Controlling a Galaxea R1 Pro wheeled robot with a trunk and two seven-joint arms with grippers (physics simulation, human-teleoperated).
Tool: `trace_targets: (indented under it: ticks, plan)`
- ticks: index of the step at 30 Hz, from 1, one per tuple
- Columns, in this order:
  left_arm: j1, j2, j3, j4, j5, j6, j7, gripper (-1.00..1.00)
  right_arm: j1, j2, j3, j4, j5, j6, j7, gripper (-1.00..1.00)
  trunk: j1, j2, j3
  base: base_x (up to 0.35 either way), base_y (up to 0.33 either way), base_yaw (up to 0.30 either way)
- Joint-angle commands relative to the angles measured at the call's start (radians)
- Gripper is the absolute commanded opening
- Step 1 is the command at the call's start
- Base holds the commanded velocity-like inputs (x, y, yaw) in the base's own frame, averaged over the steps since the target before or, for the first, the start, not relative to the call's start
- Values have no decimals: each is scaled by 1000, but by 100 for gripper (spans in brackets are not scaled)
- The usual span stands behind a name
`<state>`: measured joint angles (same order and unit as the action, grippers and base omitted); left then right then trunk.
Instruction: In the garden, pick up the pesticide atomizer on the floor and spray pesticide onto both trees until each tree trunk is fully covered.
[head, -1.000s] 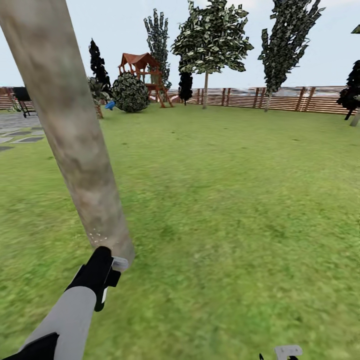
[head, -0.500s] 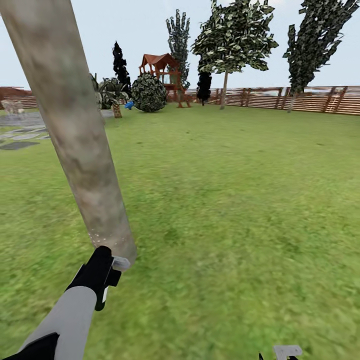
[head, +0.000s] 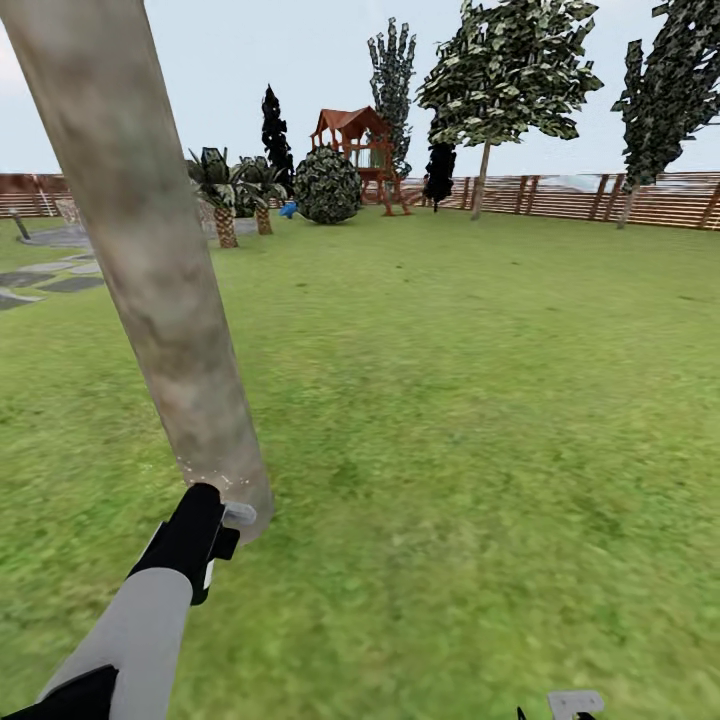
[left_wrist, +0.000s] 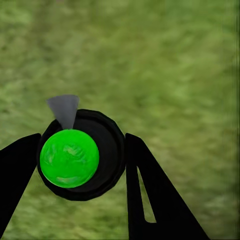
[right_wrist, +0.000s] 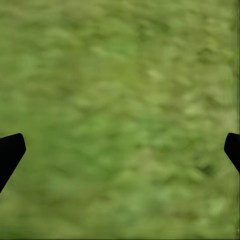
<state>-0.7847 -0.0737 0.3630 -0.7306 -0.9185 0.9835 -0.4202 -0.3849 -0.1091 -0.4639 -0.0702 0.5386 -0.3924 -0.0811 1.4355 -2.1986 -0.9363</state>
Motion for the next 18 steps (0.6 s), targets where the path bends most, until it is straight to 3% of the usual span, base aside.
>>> trace_targets:
  ticks: [1,14,18]
  plan:
    - [-3,-1,5,-3,-11,1,-9,-100,0,0,-6,2,11,-3,-5,100,0,0,-1,-64,-177,19]
    - [-11,-1,-1,-3,-13,4,-9,-100,-1,0,-6,3,11,-3,-5,100,0,0,-1,-5,-16,246]
    - [-12,-2,-2,-4,-13,4,-9,-100,-1,-2,-6,3,11,-4,-5,100,0,0,-1,173,-114,51]
